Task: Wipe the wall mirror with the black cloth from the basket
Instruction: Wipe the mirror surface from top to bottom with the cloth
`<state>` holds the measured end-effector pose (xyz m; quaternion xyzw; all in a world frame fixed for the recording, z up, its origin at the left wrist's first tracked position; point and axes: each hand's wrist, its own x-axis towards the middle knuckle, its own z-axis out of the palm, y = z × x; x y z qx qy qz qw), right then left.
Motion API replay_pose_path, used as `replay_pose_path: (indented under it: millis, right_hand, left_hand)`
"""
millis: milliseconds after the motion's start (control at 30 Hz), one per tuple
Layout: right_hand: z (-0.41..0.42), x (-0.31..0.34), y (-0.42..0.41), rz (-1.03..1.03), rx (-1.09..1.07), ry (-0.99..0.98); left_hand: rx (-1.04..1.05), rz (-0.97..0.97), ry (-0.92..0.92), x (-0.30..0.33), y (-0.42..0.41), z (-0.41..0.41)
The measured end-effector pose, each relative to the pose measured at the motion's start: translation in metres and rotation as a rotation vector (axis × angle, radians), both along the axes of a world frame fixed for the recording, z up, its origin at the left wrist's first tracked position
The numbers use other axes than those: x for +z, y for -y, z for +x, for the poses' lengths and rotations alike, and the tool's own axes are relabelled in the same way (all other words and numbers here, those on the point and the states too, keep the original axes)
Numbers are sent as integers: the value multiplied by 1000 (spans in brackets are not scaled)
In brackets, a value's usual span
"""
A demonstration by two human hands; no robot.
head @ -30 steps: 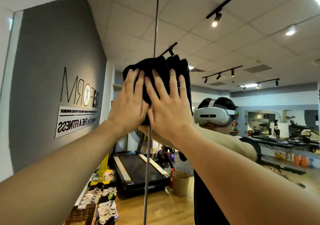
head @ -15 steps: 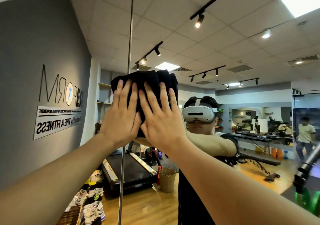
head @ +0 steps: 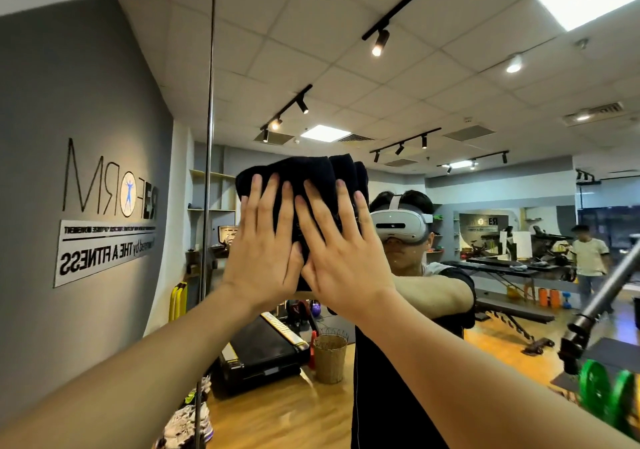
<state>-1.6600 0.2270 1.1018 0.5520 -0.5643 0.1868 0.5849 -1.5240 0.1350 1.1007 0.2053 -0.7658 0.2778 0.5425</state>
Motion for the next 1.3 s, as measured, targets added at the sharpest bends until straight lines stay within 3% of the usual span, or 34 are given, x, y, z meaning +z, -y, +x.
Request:
replay_pose_path:
  millis: [1300]
  right_hand:
    - [-375,-36,-351,-34,-209,120]
  left_hand:
    - [-92,-38,120,-18,-334,-390]
